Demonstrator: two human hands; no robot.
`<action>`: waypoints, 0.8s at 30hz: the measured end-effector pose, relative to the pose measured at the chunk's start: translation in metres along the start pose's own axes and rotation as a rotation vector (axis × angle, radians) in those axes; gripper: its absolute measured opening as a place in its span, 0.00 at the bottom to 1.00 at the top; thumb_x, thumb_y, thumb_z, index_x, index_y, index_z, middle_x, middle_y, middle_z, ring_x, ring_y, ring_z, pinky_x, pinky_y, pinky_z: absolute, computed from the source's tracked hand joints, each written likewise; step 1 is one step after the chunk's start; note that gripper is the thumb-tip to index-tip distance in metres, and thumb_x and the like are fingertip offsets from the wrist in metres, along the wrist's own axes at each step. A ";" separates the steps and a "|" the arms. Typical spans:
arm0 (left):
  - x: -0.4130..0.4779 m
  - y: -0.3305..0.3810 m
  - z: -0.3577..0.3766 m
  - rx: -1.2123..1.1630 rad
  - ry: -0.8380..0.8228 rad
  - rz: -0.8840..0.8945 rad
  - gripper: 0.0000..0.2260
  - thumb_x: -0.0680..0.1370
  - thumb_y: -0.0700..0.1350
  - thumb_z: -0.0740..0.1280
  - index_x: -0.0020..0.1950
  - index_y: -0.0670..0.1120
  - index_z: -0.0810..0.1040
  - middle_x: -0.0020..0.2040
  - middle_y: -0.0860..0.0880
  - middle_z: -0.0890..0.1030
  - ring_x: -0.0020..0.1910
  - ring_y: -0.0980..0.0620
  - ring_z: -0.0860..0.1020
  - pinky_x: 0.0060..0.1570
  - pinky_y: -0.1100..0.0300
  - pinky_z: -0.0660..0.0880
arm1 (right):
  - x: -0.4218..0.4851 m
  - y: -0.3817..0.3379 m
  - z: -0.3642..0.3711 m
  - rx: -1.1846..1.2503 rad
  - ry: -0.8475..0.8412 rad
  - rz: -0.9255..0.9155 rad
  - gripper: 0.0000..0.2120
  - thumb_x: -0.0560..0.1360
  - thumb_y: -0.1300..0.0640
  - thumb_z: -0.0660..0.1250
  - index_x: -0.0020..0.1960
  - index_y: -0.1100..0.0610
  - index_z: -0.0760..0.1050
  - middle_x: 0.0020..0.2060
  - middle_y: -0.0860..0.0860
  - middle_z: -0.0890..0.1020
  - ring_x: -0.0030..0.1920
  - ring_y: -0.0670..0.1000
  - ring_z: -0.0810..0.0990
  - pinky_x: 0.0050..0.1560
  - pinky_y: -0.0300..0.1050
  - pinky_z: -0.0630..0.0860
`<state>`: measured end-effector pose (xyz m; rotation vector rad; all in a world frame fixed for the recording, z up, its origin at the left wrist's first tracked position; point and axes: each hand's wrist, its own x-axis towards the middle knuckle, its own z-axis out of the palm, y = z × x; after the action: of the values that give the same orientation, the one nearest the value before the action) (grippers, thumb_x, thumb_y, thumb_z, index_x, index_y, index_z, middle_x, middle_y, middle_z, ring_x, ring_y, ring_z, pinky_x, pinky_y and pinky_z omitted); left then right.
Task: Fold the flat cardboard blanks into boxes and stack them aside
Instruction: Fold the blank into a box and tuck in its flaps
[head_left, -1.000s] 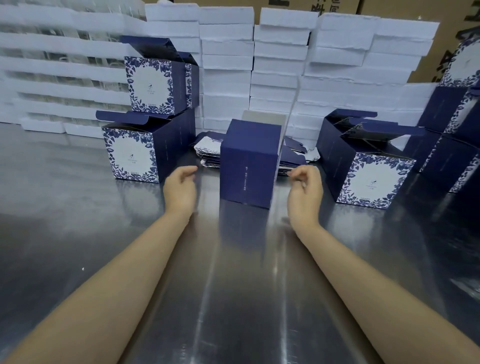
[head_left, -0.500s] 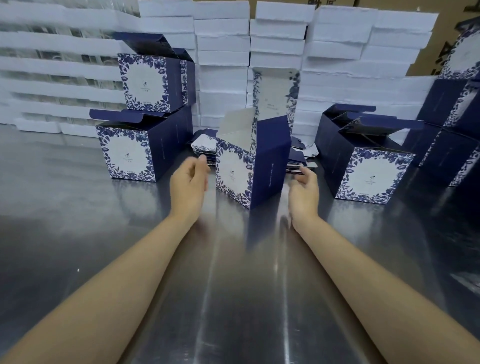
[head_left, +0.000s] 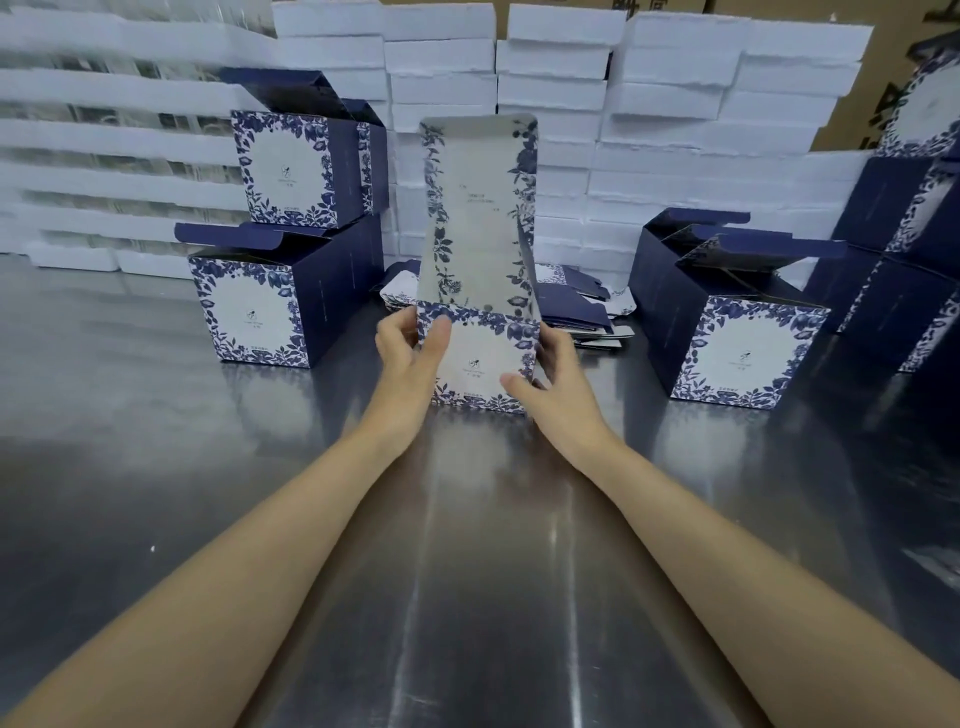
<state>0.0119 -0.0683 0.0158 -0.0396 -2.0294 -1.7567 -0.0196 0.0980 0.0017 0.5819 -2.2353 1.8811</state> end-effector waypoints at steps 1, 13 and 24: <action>-0.002 0.003 0.000 -0.035 0.010 0.036 0.22 0.76 0.60 0.61 0.62 0.48 0.59 0.61 0.50 0.66 0.58 0.60 0.70 0.59 0.67 0.68 | 0.000 0.000 0.001 -0.026 0.020 -0.017 0.31 0.73 0.67 0.69 0.72 0.59 0.60 0.66 0.49 0.74 0.59 0.37 0.75 0.66 0.44 0.72; -0.015 0.010 0.002 -0.007 0.061 0.212 0.29 0.73 0.31 0.68 0.61 0.57 0.58 0.67 0.44 0.65 0.65 0.46 0.70 0.64 0.44 0.72 | -0.006 -0.006 0.000 -0.038 -0.006 -0.089 0.24 0.77 0.57 0.68 0.69 0.58 0.64 0.60 0.45 0.77 0.55 0.29 0.73 0.54 0.25 0.68; -0.010 0.002 0.007 0.010 0.200 0.186 0.06 0.84 0.50 0.54 0.60 0.57 0.65 0.61 0.51 0.75 0.57 0.61 0.74 0.57 0.66 0.69 | -0.001 -0.023 -0.015 0.261 0.399 -0.169 0.04 0.81 0.56 0.61 0.55 0.50 0.73 0.42 0.37 0.81 0.43 0.39 0.81 0.38 0.44 0.82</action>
<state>0.0191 -0.0591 0.0132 -0.0455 -1.8297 -1.5699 -0.0116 0.1096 0.0253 0.3731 -1.6596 2.0045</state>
